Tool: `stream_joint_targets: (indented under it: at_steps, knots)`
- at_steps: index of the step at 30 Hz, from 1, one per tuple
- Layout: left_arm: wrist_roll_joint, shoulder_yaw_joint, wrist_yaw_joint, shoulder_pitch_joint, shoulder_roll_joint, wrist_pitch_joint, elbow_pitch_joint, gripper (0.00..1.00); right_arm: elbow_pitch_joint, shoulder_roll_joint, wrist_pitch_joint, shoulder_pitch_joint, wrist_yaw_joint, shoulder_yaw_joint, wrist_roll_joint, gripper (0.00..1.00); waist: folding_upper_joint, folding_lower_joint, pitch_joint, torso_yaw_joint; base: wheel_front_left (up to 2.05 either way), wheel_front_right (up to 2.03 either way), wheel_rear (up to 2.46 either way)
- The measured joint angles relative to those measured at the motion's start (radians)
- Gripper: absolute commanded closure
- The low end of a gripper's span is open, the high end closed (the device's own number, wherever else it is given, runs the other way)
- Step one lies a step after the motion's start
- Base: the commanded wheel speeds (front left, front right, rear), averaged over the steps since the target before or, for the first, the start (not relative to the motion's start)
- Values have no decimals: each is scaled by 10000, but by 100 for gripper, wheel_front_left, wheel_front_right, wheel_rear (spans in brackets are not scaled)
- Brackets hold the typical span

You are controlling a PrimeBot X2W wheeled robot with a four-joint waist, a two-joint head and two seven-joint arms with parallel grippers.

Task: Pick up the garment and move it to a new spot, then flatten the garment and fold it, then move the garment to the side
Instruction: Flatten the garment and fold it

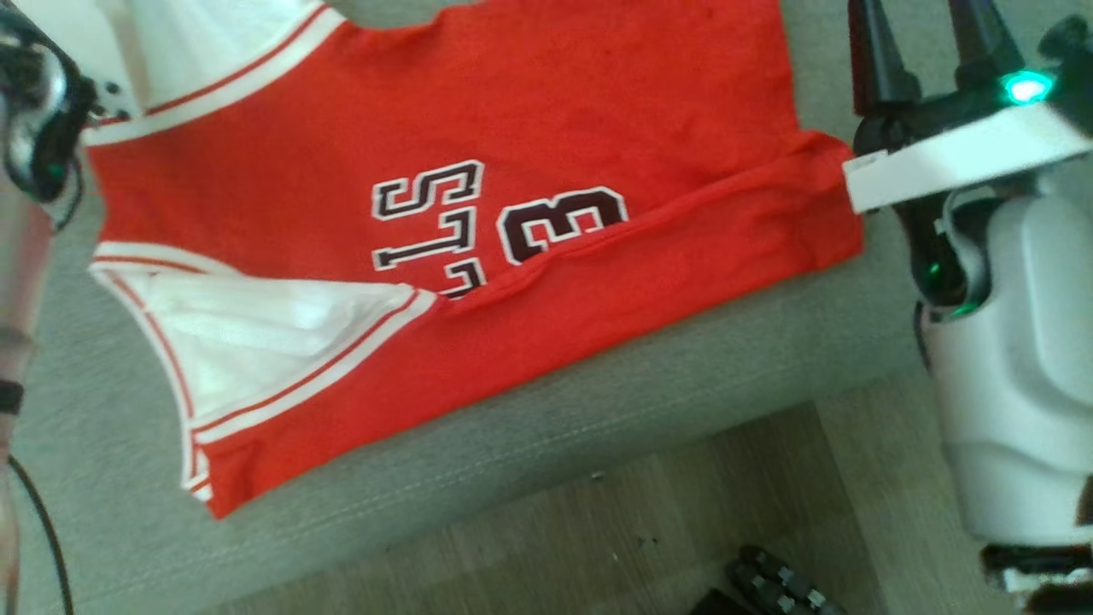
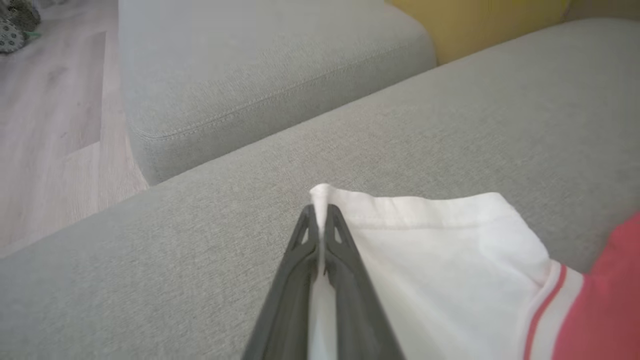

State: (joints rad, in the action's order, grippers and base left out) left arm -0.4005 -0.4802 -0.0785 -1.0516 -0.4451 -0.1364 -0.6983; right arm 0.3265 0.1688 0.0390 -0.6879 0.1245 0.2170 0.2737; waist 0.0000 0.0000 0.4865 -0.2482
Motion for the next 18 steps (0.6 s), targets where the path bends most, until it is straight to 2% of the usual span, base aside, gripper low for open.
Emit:
stream_joint_targets:
  at_steps: [1,4,7,8,12,18]
  knots:
    - [0,0,0,0,0,0,0,100,0,0,0,0,0,0,0,0,0,0,0,0,0,0,0]
    - [-73,17,59,438,50,318,581,100,368,610,-577,-303,0,353,410,0,0,0,-153,305,0,0,0]
    - [-211,61,313,838,119,569,1363,100,771,1350,-1045,-656,0,706,692,0,0,0,-229,638,0,0,0]
    - [-324,105,464,1094,155,694,1893,100,1097,1810,-1310,-934,0,920,897,0,0,0,-251,853,0,0,0]
    - [-727,366,792,1682,309,855,2918,100,1802,2696,-1931,-1462,0,1641,878,0,0,0,-244,1257,0,0,0]
    - [-777,320,965,2286,337,838,3847,100,2677,3001,-2805,-2220,0,2313,1124,0,0,0,32,1680,0,0,0]
